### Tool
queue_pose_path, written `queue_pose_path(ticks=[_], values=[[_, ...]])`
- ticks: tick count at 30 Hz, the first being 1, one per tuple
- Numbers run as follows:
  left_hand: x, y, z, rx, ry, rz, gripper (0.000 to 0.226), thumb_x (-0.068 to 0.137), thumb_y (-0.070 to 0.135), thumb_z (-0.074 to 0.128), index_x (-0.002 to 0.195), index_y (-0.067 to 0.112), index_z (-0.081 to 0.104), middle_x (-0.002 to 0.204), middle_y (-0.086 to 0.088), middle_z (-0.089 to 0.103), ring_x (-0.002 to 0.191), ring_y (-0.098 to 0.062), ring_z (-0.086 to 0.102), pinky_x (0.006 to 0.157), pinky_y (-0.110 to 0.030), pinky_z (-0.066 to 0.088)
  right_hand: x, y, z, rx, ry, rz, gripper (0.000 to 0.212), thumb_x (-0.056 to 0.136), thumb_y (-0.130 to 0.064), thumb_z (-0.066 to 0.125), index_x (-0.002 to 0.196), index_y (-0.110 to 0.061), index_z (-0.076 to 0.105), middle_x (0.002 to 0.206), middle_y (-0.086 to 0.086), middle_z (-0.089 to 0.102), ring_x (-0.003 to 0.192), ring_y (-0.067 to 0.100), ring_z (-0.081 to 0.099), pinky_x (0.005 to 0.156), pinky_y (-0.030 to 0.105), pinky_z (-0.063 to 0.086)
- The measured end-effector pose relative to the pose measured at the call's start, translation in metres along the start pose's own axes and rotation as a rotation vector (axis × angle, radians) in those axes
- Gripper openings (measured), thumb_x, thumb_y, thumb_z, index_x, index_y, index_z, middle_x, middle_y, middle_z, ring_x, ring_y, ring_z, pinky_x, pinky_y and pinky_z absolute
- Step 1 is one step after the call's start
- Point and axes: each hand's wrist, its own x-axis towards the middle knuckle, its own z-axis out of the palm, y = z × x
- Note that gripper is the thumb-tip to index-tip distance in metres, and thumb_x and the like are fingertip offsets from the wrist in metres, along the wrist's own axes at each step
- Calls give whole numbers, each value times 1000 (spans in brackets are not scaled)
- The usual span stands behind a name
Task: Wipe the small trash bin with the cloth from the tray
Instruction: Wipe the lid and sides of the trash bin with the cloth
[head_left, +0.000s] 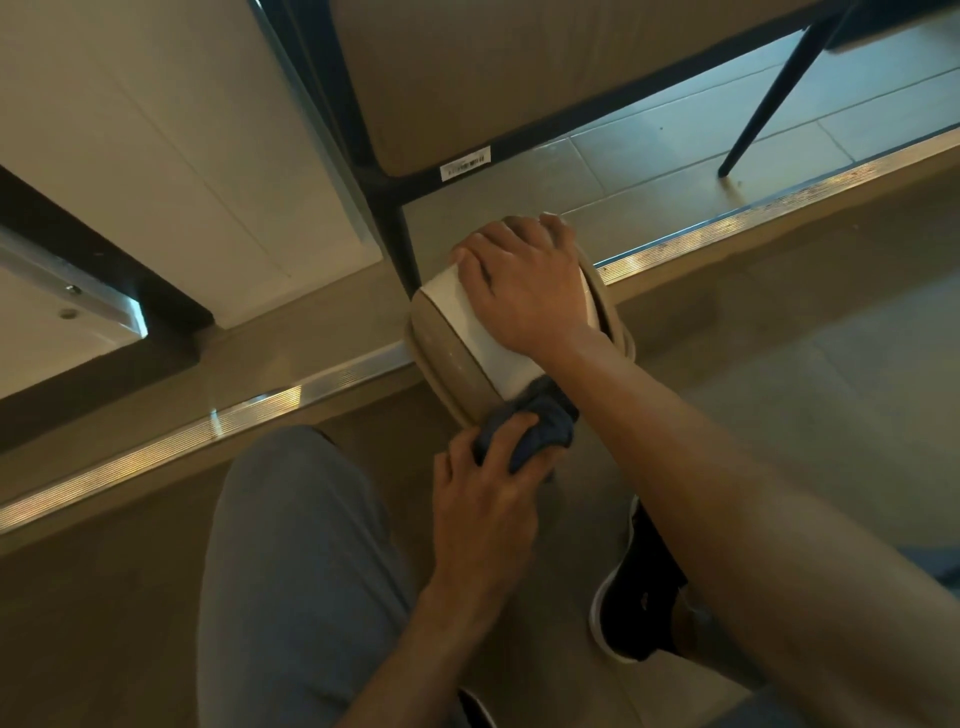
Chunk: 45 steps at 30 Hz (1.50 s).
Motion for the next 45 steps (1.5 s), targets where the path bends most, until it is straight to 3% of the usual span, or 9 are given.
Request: queue_pose_path(ticks=[4, 10, 17, 21, 26, 31, 39, 42, 45], values=[[3, -15, -8, -114, 72, -107, 52, 83, 6, 65, 126, 35, 60, 139, -2, 51, 112, -38, 51, 87, -44, 53, -1, -12, 4, -51, 11, 83, 39, 105, -38, 33, 111, -26, 70, 117, -4, 70, 121, 22, 58, 112, 54, 29], [5, -36, -9, -436, 285, -425, 41, 95, 15, 59, 134, 25, 50, 138, -12, 41, 123, -22, 48, 99, -3, 30, 4, -15, 2, -90, -40, 96, 40, 105, -36, 30, 109, -22, 67, 112, -1, 70, 114, 24, 60, 111, 54, 30], [37, -43, 6, -733, 307, -577, 39, 107, 28, 42, 145, 33, 33, 144, 10, 39, 129, 12, 36, 106, -4, 26, 0, -15, 0, -79, -29, 90, 42, 105, -37, 27, 109, -23, 67, 114, -2, 69, 117, 22, 58, 112, 53, 29], [95, -77, -5, -869, 362, -690, 43, 107, 36, 34, 144, 18, 46, 142, 2, 48, 127, 0, 46, 107, -13, 35, 2, -17, 0, -73, -47, 104, 41, 105, -37, 27, 109, -24, 66, 115, -3, 69, 119, 22, 58, 113, 53, 28], [40, -34, -4, -942, 316, -655, 41, 107, 37, 31, 148, 33, 34, 149, 17, 36, 130, 22, 32, 100, 3, 25, 4, -16, -1, -77, -56, 107, 39, 105, -37, 29, 109, -23, 66, 116, -2, 69, 119, 22, 58, 114, 52, 26], [18, -11, 4, -840, 310, -536, 40, 108, 24, 34, 149, 28, 38, 160, 1, 29, 144, 9, 26, 111, -6, 24, 0, -16, -2, -85, -55, 89, 40, 104, -37, 29, 110, -24, 66, 117, -2, 69, 120, 22, 57, 114, 51, 27], [98, -67, -15, -719, 383, -468, 38, 107, 19, 45, 143, 15, 55, 148, -8, 47, 132, -7, 44, 105, -6, 31, 1, -17, -1, -64, -44, 98, 36, 104, -36, 34, 108, -23, 67, 116, -1, 68, 120, 23, 58, 113, 51, 29], [51, -31, -5, -632, 323, -436, 42, 108, 27, 41, 150, 23, 47, 161, -1, 29, 148, -12, 30, 117, -21, 30, 1, -16, -1, -78, -35, 100, 35, 103, -34, 33, 106, -22, 66, 113, 0, 68, 117, 24, 58, 111, 52, 30], [52, -33, -4, -584, 311, -410, 41, 107, 29, 40, 146, 21, 50, 158, -5, 33, 146, -21, 35, 115, -34, 37, -1, -16, -1, -78, -24, 89, 36, 104, -34, 32, 106, -21, 65, 112, 0, 68, 117, 24, 58, 111, 51, 30]])
